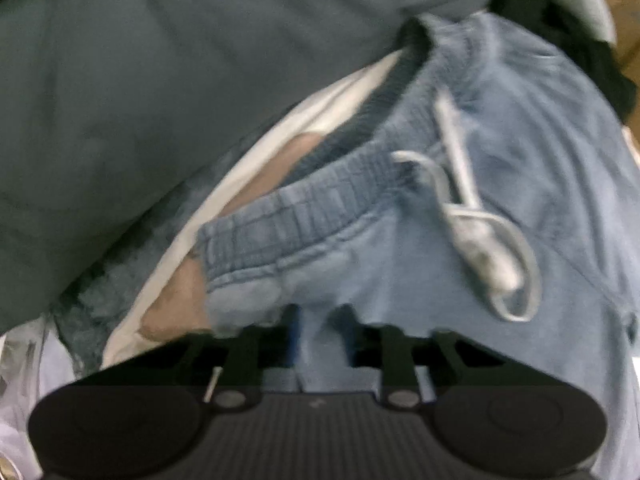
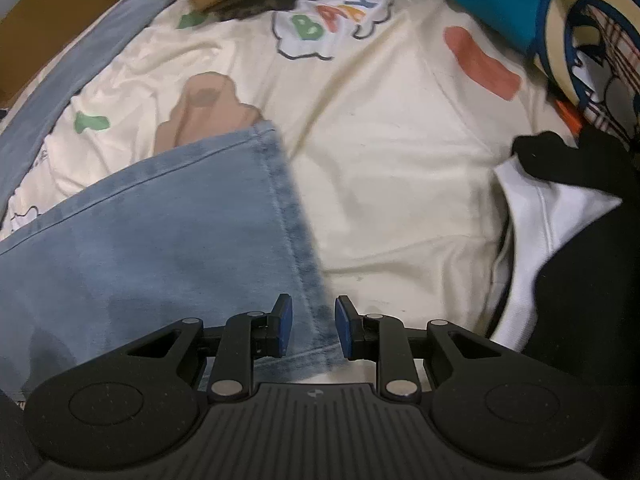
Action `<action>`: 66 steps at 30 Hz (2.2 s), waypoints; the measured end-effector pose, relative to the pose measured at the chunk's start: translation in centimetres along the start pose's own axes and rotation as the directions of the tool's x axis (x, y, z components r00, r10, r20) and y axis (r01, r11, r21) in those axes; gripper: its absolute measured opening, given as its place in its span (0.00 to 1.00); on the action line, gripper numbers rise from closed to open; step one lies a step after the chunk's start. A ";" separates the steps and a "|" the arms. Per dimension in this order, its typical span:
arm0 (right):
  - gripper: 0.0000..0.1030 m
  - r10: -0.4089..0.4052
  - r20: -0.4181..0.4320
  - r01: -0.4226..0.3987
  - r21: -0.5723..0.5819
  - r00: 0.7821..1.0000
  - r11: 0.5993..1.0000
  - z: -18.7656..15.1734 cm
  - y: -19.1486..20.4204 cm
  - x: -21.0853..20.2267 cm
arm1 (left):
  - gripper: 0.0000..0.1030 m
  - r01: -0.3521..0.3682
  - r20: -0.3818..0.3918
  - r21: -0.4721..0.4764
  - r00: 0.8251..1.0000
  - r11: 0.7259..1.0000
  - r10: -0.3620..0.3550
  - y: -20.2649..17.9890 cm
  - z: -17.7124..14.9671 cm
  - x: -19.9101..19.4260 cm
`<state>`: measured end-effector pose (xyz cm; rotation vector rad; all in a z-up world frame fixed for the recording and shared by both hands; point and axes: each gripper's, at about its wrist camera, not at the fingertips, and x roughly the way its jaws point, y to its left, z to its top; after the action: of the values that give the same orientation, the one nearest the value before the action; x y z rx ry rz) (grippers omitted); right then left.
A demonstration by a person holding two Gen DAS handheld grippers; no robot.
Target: Fold clothes
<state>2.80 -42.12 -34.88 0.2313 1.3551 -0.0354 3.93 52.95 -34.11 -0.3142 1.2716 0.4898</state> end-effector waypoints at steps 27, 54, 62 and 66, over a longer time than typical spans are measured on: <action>0.26 0.074 -0.011 -0.075 -0.150 0.997 0.986 0.0 2.4 0.6 | 0.31 0.009 0.079 0.180 0.997 0.984 -0.024 0.5 0.0 -7.3; 0.27 0.023 -0.060 -0.034 -0.184 0.998 0.982 0.3 3.2 0.7 | 0.03 -0.003 -0.028 0.229 1.000 0.973 0.009 -1.3 -0.5 2.1; 0.27 0.031 -0.066 -0.045 -0.212 0.997 0.976 0.1 4.0 0.7 | 0.04 0.010 -0.029 0.054 1.000 0.998 -0.009 0.4 1.9 3.3; 0.27 0.036 -0.055 -0.047 -0.212 0.998 0.976 0.4 4.0 0.4 | 0.04 0.008 -0.040 -0.030 0.999 1.000 -0.010 0.9 1.9 3.7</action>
<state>3.89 -38.26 -34.62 0.0800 1.3924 0.1511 5.79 55.31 -37.07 -0.3562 1.3018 0.4973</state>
